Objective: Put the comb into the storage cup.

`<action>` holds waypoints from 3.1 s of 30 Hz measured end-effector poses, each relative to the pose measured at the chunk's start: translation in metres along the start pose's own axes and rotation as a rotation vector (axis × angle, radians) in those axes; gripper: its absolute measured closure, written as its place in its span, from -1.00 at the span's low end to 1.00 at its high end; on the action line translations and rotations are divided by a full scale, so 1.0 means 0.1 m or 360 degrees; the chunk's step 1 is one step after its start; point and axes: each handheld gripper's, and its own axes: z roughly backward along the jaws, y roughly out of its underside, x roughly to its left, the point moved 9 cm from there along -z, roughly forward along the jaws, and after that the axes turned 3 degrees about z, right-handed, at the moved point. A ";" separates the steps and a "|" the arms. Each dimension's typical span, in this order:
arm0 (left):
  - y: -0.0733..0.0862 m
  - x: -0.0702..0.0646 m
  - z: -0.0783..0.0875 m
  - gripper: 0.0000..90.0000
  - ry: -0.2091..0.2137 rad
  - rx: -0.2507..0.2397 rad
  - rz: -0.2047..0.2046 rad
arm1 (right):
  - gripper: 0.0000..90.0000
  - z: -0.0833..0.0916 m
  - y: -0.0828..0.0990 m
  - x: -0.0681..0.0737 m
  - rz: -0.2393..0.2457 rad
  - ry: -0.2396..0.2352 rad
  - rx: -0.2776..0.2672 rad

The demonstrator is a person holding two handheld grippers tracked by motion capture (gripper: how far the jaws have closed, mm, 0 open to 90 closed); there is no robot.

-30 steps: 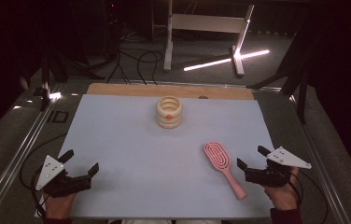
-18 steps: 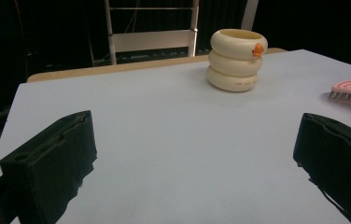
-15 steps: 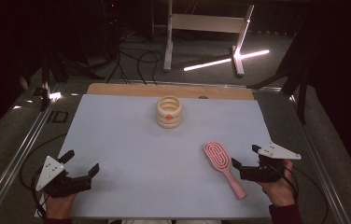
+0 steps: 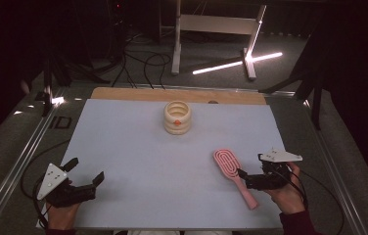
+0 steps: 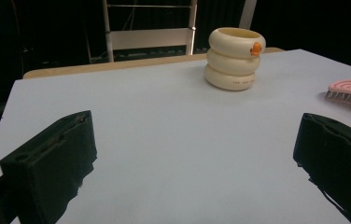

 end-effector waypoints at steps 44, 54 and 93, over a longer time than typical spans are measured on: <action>0.01 0.00 -0.01 -1.00 -0.0007 0.0013 0.0001 | -0.72 -0.48 0.49 0.13 0.0073 -0.0039 0.0558; 0.01 0.00 -0.01 -1.00 -0.0008 0.0014 0.0002 | -0.69 -0.57 0.56 0.18 0.0076 -0.0074 0.0640; 0.03 0.01 -0.02 -1.00 -0.0004 0.0022 0.0011 | 0.46 -0.63 0.60 0.09 0.0110 -0.0169 0.0842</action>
